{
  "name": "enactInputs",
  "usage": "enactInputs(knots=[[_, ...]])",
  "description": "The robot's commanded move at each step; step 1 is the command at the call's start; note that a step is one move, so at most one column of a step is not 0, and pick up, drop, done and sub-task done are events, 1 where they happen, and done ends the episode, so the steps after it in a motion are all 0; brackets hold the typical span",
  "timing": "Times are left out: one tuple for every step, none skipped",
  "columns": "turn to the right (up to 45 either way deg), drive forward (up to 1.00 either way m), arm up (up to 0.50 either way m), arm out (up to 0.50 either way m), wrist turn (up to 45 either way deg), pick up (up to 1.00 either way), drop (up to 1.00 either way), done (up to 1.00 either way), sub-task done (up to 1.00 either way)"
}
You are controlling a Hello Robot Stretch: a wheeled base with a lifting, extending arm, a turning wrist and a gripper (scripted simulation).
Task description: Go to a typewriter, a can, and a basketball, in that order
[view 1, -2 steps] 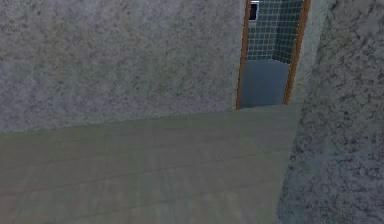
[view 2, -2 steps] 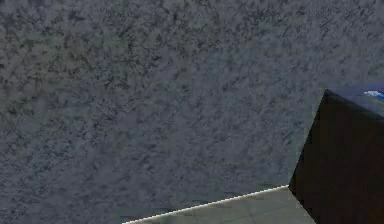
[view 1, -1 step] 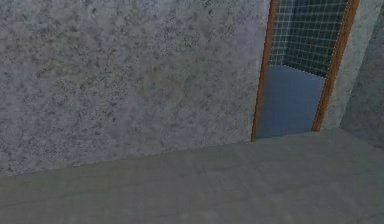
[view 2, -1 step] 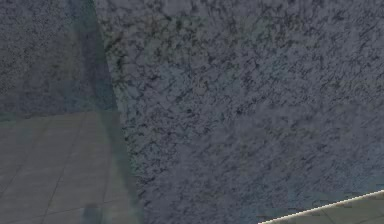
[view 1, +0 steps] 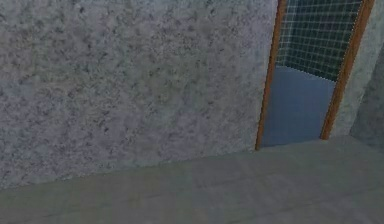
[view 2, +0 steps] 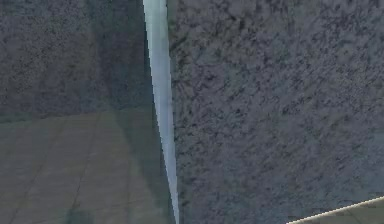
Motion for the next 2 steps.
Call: enactInputs(knots=[[27.0,0.00,0.00,0.00,0.0,0.00,0.00,0.00,0.00],[0.0,0.50,0.00,0.00,0.0,0.00,0.00,0.00,0.00]])
